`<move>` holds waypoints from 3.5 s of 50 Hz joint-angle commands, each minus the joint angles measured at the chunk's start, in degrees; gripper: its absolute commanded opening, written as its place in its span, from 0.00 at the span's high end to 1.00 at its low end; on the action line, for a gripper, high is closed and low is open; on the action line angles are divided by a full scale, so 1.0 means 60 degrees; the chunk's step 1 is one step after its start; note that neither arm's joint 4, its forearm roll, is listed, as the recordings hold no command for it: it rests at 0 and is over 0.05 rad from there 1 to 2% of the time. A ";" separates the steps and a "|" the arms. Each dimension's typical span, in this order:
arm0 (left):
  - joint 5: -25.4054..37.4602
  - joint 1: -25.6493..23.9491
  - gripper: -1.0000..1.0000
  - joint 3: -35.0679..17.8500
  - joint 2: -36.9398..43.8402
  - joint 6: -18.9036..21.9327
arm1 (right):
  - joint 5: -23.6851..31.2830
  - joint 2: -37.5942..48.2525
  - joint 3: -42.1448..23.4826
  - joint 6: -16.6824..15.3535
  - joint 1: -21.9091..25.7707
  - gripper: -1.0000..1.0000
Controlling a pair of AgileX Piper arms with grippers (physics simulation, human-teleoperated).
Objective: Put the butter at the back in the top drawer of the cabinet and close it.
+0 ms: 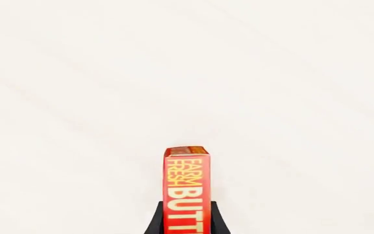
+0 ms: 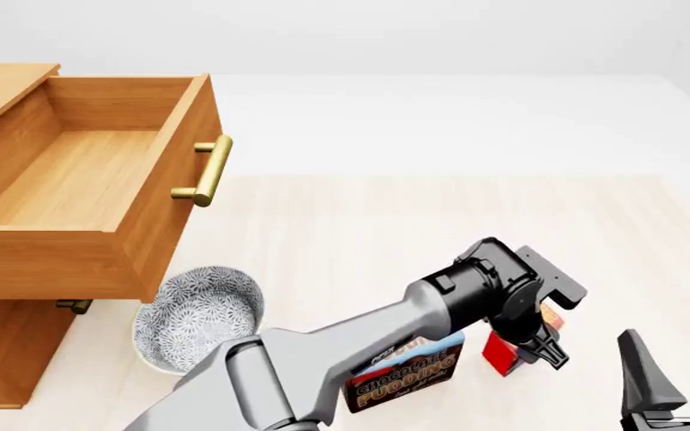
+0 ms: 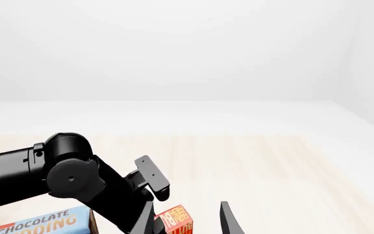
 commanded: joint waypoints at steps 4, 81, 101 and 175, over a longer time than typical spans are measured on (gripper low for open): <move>-0.0085 -0.0019 1.00 -0.0051 -0.0427 0.0079 | 0.0000 0.0000 0.0000 0.0000 0.0000 0.00; -0.0739 0.1613 1.00 0.3942 -0.6469 0.1381 | 0.0000 0.0000 0.0000 0.0000 0.0000 0.00; -0.0351 0.2245 1.00 0.4457 -0.7767 0.1558 | 0.0000 0.0000 0.0000 0.0000 0.0000 0.00; 0.1833 0.5020 1.00 0.4805 -1.0998 0.2039 | 0.0000 0.0000 0.0000 0.0000 0.0000 0.00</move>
